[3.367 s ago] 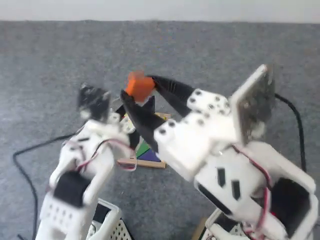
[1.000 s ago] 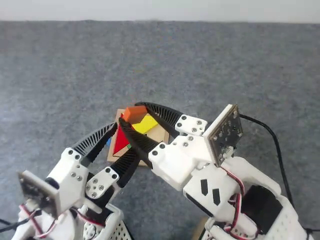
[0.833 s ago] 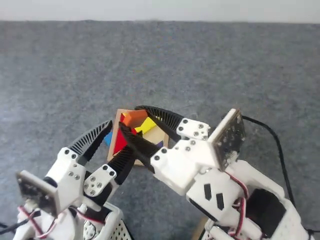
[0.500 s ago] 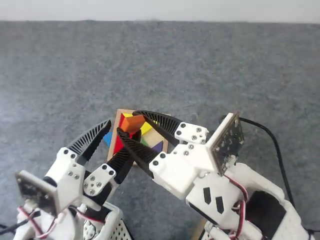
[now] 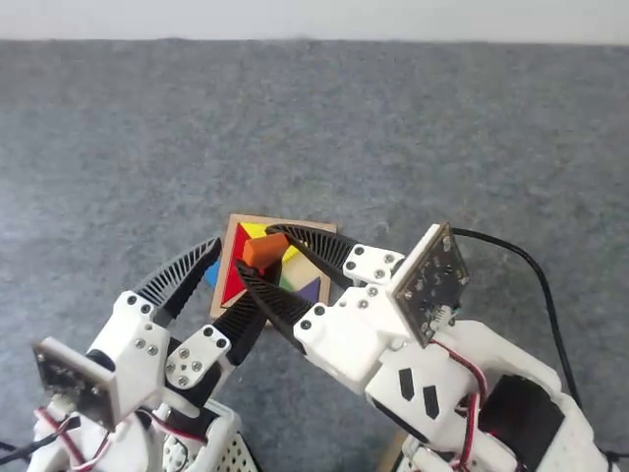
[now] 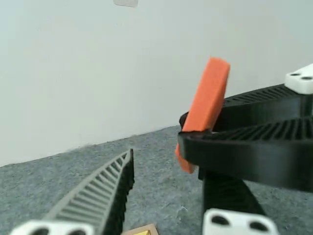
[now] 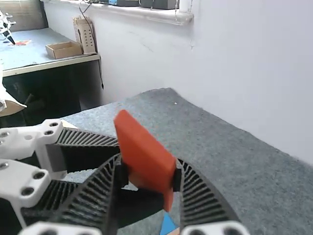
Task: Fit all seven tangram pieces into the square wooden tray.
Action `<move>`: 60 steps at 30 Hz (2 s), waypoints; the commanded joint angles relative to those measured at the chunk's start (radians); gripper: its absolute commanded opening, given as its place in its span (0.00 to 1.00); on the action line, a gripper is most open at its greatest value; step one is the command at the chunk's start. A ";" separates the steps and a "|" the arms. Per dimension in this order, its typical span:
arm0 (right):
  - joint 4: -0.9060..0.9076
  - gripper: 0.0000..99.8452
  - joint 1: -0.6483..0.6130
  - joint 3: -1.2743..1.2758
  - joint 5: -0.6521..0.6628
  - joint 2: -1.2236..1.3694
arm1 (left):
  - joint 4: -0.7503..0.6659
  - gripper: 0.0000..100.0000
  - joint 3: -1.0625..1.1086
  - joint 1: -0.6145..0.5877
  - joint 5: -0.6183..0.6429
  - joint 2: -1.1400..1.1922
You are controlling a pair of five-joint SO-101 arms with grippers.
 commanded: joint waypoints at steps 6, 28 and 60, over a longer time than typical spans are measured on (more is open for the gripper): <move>0.076 0.01 -0.012 -0.097 0.044 -0.021 | -0.048 0.21 -0.007 -0.066 -0.006 -0.003; 0.176 0.01 -0.058 -0.176 0.127 -0.007 | -0.072 0.21 0.033 -0.071 -0.003 0.002; -0.650 0.01 0.464 0.336 0.856 1.004 | -0.103 0.21 0.573 -0.643 -0.057 0.002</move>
